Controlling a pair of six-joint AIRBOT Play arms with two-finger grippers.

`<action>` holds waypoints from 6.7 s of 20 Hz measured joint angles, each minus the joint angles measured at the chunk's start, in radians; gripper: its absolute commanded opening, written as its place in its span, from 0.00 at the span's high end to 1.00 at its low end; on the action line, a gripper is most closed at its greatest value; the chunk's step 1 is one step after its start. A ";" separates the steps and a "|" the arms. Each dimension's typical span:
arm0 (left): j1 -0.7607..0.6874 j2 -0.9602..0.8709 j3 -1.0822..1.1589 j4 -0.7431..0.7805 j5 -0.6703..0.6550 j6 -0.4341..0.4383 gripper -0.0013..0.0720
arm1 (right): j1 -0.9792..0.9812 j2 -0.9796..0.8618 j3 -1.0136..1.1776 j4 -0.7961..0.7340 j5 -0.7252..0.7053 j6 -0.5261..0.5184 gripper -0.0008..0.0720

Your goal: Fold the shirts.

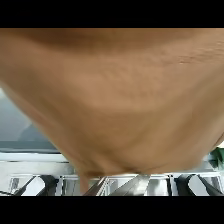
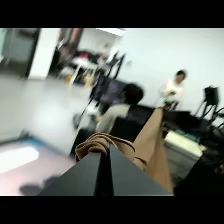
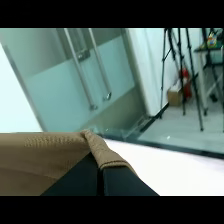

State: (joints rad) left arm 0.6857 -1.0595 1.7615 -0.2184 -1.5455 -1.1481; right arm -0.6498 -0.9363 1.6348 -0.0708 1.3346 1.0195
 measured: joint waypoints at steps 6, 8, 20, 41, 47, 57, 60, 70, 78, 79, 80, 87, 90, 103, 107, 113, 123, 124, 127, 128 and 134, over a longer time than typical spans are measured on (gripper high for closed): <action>-0.429 -0.296 0.003 0.637 0.249 -0.051 0.94 | 0.343 -0.317 -0.052 -0.318 -0.151 0.002 0.97; -0.500 -0.463 0.036 0.730 0.333 -0.053 0.94 | 0.396 -0.441 -0.060 -0.405 -0.224 0.018 0.97; -0.483 -0.910 0.252 0.768 0.393 -0.041 0.00 | 0.391 -0.754 -0.067 -0.542 -0.356 0.004 0.46; -0.288 -0.563 -0.695 0.799 0.070 -0.025 0.03 | 0.288 -0.914 -0.341 -0.801 -0.004 0.129 0.89; -0.372 -0.557 -0.827 0.796 0.183 -0.021 0.03 | 0.333 -0.932 -0.342 -0.701 -0.018 0.053 0.96; -0.634 -0.736 -0.727 0.760 0.273 -0.053 0.96 | 0.328 -0.866 -0.329 -0.570 0.036 0.006 0.96; -0.670 -0.769 -0.664 0.766 0.266 -0.056 0.95 | 0.318 -0.838 -0.328 -0.548 0.059 0.003 0.96; -0.514 -0.287 -0.501 0.768 0.052 -0.042 0.95 | 0.149 -0.507 -0.323 -0.255 0.130 -0.091 0.97; -0.058 0.079 0.185 0.625 -0.019 -0.125 0.95 | -0.139 -0.018 -0.108 0.141 -0.006 -0.176 0.97; -0.001 0.081 0.257 0.583 -0.016 -0.128 0.95 | -0.161 0.013 -0.076 0.148 -0.039 -0.176 0.97; 0.047 0.073 0.320 0.546 -0.016 -0.130 0.95 | -0.179 0.038 -0.043 0.151 -0.067 -0.175 0.97; 0.032 0.002 0.330 0.468 -0.063 -0.058 0.95 | -0.215 0.085 0.016 0.016 -0.039 -0.076 0.97; -0.125 -0.078 0.267 0.581 -0.090 -0.018 0.95 | -0.197 0.080 -0.071 -0.066 0.000 -0.055 0.97; -0.565 -0.898 0.318 1.047 0.116 0.070 0.95 | 0.285 -0.518 -0.499 -0.141 -0.511 -0.336 0.96; -0.536 -1.004 0.280 0.951 0.294 0.137 0.00 | 0.343 -0.706 -0.412 -0.009 -0.640 -0.453 0.58; -0.442 -1.017 0.295 0.848 0.277 0.126 0.02 | 0.284 -0.738 -0.345 -0.199 -0.569 -0.346 0.57; -0.242 -0.718 -0.383 0.915 0.038 0.022 0.09 | 0.148 -0.701 -0.343 -0.770 -0.027 -0.084 0.58; -0.245 -0.692 -0.459 0.938 0.039 0.021 0.17 | 0.148 -0.700 -0.343 -0.770 -0.008 -0.084 0.58; -0.278 -0.653 -0.603 1.001 0.068 0.012 0.22 | 0.145 -0.699 -0.343 -0.766 0.032 -0.084 0.58; -0.302 -0.646 -0.631 1.021 0.080 0.006 0.22 | 0.145 -0.699 -0.343 -0.761 0.045 -0.084 0.58; -0.476 -0.683 -0.642 1.130 0.078 -0.076 0.23 | 0.145 -0.695 -0.343 -0.756 0.097 -0.085 0.58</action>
State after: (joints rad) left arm 0.2100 -1.7424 1.1191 0.9112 -1.4677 -1.2243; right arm -0.5049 -1.6310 1.2919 -0.8265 1.4319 0.9340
